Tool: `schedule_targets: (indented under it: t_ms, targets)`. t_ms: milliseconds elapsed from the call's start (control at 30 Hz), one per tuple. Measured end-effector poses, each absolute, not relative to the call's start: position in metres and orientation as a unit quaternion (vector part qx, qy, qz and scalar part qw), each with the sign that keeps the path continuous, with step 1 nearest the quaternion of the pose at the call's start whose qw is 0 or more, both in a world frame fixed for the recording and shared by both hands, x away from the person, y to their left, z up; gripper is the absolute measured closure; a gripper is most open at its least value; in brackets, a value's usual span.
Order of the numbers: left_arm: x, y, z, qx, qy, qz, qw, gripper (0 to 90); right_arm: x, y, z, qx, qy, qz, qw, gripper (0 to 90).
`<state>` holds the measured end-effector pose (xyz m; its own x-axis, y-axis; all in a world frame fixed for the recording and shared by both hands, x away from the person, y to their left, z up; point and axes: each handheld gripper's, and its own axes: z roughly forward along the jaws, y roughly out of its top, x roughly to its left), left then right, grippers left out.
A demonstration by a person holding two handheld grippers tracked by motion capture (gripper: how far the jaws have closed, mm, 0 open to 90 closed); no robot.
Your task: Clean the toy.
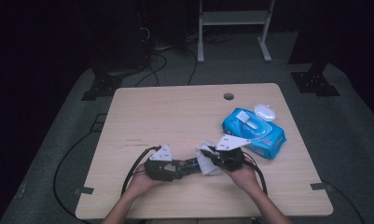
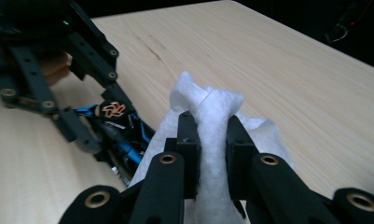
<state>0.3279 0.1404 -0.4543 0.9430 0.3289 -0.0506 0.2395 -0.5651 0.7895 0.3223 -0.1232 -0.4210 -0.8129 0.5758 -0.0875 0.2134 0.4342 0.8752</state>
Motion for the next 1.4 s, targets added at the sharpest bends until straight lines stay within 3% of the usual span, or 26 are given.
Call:
schedule_targets:
  t_ms: [167,400,467,600,733,1167,1400]
  targets:
    - [0.328,0.142,-0.455,0.886,0.157,0.055,0.432,56.9,0.318,-0.12,-0.434,0.225,0.838,0.452,0.209,76.8]
    - [0.327,0.139,-0.457,0.89,0.157,0.057,0.425,55.8,0.317,-0.135,-0.433,0.241,0.826,0.47,0.197,56.4]
    - [0.327,0.139,-0.457,0.889,0.157,0.057,0.426,55.8,0.315,-0.138,-0.431,0.239,0.824,0.472,0.203,57.0]
    - [0.327,0.138,-0.457,0.887,0.155,0.051,0.431,57.0,0.312,-0.142,-0.429,0.235,0.82,0.479,0.208,70.7]
    - [0.326,0.136,-0.456,0.889,0.152,0.054,0.428,57.6,0.313,-0.13,-0.434,0.233,0.829,0.476,0.177,77.0]
    - [0.326,0.131,-0.457,0.888,0.155,0.053,0.43,57.9,0.316,-0.121,-0.438,0.266,0.816,0.494,0.143,79.6]
    - [0.325,0.131,-0.457,0.887,0.156,0.055,0.431,57.9,0.322,-0.14,-0.435,0.296,0.81,0.47,0.185,79.7]
